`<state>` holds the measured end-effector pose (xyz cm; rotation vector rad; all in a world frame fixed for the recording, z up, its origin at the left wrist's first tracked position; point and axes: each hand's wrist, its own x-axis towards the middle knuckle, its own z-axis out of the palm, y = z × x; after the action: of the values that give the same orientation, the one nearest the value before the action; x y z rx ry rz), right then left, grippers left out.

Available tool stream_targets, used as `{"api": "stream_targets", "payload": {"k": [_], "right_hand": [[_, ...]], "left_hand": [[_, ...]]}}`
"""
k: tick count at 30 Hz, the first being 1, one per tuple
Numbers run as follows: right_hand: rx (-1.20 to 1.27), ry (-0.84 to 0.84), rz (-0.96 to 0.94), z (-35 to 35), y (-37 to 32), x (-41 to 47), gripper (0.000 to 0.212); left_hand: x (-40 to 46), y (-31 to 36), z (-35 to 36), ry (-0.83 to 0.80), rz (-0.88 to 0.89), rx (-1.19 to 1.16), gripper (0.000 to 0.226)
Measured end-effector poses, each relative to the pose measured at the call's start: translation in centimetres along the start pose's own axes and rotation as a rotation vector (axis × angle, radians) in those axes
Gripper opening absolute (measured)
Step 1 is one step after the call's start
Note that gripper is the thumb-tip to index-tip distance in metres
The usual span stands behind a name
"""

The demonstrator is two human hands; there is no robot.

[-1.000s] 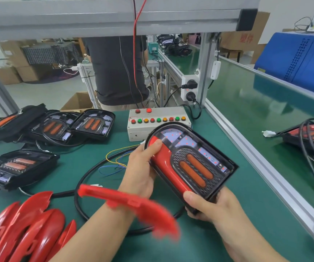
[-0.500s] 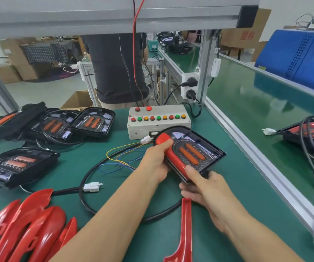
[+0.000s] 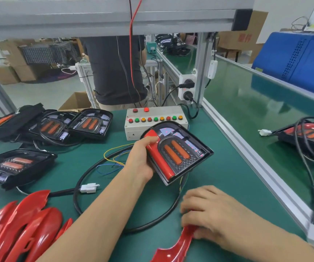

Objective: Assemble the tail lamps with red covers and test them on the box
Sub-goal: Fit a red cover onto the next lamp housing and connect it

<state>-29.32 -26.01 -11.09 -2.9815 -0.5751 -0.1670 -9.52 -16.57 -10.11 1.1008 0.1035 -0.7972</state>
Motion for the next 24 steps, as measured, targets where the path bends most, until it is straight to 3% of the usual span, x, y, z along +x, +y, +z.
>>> {"api": "stream_targets", "payload": {"k": [3,5,8,10,13,24], "right_hand": [[-0.094,0.233,-0.014,-1.3,2.1,-1.2,0.026],[-0.091,0.378,0.121,-3.0,3.7,-3.6,0.031],[0.270,0.555,0.453,-5.9,3.3,-6.0,0.035],[0.424,0.664,0.549,-5.8,3.1,-4.9,0.036],[0.477,0.686,0.604,-5.4,2.4,-1.1,0.018],[0.148,0.545,0.776,-2.7,1.7,3.9,0.028]], "left_hand": [[-0.2,1.0,-0.8,0.012,0.031,0.006,0.026],[-0.2,1.6,-1.4,0.017,0.039,-0.026,0.024],[-0.3,1.7,-1.8,0.016,0.052,-0.077,0.039],[-0.7,1.3,-1.5,0.000,0.054,-0.059,0.038],[-1.1,0.8,-0.9,-0.081,0.041,-0.035,0.027],[-1.1,0.8,-1.3,-0.168,0.036,0.160,0.017]]}}
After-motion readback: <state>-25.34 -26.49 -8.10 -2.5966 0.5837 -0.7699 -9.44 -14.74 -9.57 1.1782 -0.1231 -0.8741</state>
